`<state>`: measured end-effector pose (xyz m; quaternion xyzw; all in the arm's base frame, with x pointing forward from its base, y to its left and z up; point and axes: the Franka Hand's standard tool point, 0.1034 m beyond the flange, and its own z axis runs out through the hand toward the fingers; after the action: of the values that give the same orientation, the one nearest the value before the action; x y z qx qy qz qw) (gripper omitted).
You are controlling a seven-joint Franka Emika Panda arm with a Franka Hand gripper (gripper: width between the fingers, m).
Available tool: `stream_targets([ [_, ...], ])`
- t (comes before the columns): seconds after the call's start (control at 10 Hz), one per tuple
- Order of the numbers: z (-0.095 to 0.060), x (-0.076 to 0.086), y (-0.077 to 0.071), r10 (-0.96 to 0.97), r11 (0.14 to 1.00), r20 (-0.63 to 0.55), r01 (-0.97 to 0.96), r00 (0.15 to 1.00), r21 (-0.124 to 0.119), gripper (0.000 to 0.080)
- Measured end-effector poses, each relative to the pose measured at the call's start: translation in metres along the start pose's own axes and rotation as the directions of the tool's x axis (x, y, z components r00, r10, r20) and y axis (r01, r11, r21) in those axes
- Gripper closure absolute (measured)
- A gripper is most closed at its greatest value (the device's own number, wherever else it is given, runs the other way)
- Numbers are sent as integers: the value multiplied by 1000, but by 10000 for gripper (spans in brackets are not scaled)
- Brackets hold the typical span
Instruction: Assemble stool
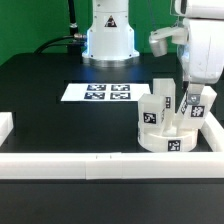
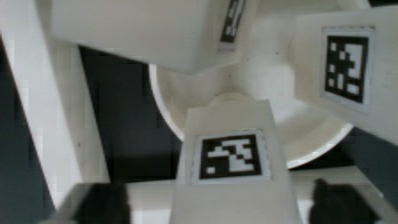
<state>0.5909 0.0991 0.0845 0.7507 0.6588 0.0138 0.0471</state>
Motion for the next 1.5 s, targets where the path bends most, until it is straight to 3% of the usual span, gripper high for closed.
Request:
stream_targets([
  [0.1,0,0,0,0,1000,0,0,1000,-1,449],
  [0.6,0,-1,0,70,998,3,-70,998,1,461],
  [0.8,0,-3,-4,291,955,34,-292,956,43,461],
  [0.9,0,-4,-5,437,896,50,-439,898,65,461],
  [1.0,0,-4,-5,526,846,58,-529,849,66,461],
  [1.1,0,-2,-5,634,768,65,-637,770,57,461],
  [1.4,0,-3,-5,757,647,74,-761,649,46,461],
  [1.5,1,-2,-6,834,546,70,-837,548,38,461],
])
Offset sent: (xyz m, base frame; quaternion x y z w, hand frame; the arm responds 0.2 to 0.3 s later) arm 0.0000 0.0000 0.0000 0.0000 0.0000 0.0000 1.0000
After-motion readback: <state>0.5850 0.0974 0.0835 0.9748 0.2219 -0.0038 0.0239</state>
